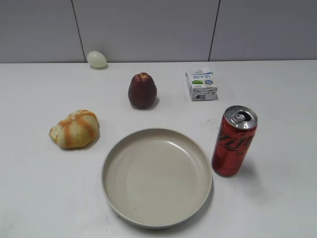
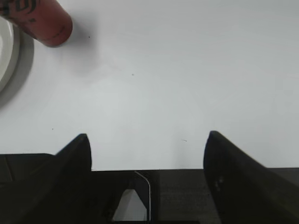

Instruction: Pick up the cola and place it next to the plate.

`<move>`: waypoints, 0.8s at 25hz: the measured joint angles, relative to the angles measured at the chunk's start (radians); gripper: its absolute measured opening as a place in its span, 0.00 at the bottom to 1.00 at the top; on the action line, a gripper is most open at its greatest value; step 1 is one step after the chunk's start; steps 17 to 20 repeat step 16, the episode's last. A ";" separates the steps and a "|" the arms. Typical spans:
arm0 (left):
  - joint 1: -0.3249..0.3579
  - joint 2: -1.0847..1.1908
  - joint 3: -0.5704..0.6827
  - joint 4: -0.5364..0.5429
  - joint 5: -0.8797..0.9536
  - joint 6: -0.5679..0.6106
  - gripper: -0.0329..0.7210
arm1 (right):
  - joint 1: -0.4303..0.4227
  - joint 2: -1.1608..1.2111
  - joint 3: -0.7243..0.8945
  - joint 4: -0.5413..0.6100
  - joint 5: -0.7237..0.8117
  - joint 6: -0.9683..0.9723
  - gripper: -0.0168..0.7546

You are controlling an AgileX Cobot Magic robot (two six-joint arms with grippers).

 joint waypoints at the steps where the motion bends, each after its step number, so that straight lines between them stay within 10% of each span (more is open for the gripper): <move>1: 0.000 0.000 0.000 0.000 0.000 0.000 0.36 | 0.000 -0.036 0.014 -0.002 -0.002 0.000 0.79; 20: 0.000 0.000 0.000 0.000 0.000 0.000 0.36 | 0.000 -0.489 0.065 -0.007 -0.036 -0.001 0.79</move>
